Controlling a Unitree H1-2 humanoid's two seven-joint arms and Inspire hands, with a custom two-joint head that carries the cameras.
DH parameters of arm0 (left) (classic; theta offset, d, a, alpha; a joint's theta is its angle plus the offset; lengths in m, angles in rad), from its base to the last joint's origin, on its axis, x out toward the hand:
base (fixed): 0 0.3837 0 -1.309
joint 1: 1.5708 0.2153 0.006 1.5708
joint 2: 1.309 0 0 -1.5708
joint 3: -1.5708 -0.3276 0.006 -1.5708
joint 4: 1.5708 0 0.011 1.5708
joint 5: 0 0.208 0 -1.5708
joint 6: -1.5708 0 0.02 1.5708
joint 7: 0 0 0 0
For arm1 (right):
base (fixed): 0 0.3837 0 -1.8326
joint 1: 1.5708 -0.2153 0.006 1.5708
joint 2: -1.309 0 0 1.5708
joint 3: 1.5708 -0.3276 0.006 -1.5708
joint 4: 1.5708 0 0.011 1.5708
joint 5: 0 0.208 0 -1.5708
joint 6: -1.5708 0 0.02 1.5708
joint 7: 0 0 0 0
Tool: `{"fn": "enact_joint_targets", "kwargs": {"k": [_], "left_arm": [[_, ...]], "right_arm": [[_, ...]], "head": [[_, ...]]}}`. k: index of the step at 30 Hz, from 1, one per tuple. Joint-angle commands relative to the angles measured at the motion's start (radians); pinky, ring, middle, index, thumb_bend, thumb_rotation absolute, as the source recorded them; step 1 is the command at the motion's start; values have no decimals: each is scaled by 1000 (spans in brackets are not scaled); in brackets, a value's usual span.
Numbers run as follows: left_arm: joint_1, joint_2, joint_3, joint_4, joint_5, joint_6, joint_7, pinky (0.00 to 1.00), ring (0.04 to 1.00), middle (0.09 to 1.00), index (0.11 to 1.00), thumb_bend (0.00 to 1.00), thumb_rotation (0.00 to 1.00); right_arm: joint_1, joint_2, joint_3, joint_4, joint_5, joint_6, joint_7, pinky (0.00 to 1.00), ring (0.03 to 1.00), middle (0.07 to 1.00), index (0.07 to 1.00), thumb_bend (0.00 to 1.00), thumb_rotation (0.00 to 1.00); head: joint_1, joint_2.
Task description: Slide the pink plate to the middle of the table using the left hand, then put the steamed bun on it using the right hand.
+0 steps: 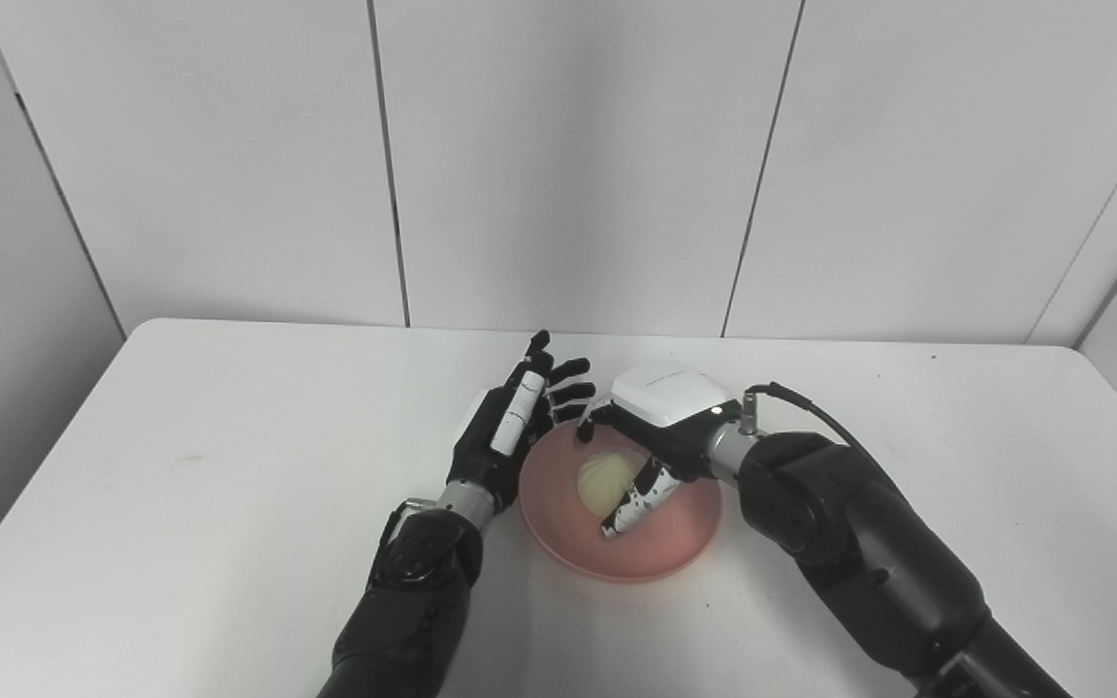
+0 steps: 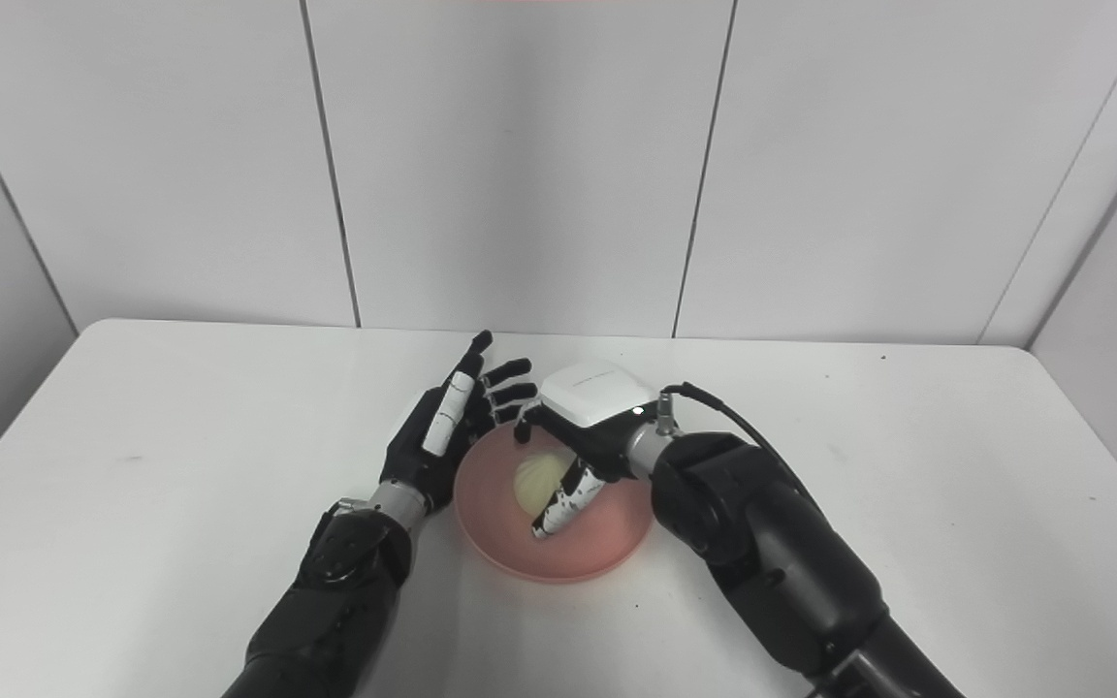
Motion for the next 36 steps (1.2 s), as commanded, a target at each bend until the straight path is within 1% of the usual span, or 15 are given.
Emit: {"fn": "enact_joint_targets", "kwargs": {"k": [1,3,7,9,11,14,15,16,18,19,22,25,26,29,36], "left_arm": [[58,2,2,39,-1,21,-9,735,781,820,1000,862,810],[57,6,-6,42,14,13,0,735,787,830,1000,853,830],[64,3,-3,35,24,3,26,729,802,830,1000,844,831],[66,-1,1,33,31,-5,49,736,815,836,1000,843,824],[70,-4,1,29,43,-20,77,752,830,851,1000,845,821],[77,-7,-6,21,67,-61,121,757,841,870,1000,865,821],[80,-9,-5,17,73,-68,137,797,861,889,1000,898,823],[84,-12,-5,11,83,-77,161,813,866,894,1000,907,820],[91,-14,-8,1,103,-90,199,874,884,919,1000,924,827],[95,-15,-16,0,136,-105,251,885,887,923,1000,925,829],[102,-16,-42,-4,224,-117,383,970,919,923,1000,885,902],[108,-23,-46,-16,267,-108,469,997,978,957,1000,823,924],[109,-25,-47,-20,274,-107,489,1000,993,986,1000,824,934],[115,-30,-48,-34,279,-108,516,1000,1000,999,1000,837,942],[120,-26,-64,-52,294,-92,550,1000,1000,1000,1000,834,960]], "right_arm": [[-10,-4,-72,-25,68,-35,-77,629,791,809,725,986,472],[15,8,-132,-14,132,-67,-159,608,782,826,753,962,574],[58,58,-246,38,248,-154,-349,616,801,855,802,895,704],[76,100,-314,95,324,-207,-459,662,822,872,816,872,738],[86,134,-370,158,393,-251,-538,712,845,893,835,844,770],[92,167,-428,243,458,-284,-618,753,871,922,867,856,824],[93,175,-443,271,481,-300,-639,827,911,943,894,833,887],[93,183,-457,300,506,-322,-659,850,922,950,901,832,904],[93,193,-474,340,542,-356,-687,916,956,972,918,801,949],[93,207,-496,368,582,-370,-701,925,961,975,920,796,955],[93,230,-534,423,655,-382,-727,921,971,982,933,797,974],[90,243,-560,469,719,-387,-730,914,963,981,945,810,998],[89,245,-564,483,730,-390,-734,901,949,974,944,785,1000],[88,245,-569,530,759,-410,-737,899,948,978,942,743,1000],[95,247,-568,594,804,-425,-732,969,949,982,953,763,1000]], "head": [[1,1],[1,1],[1,-1],[0,-1],[-1,-1],[-1,2],[-1,2],[-3,2],[-5,1],[-7,2],[-8,3],[-8,4],[-8,4],[-8,6],[-13,7]]}}
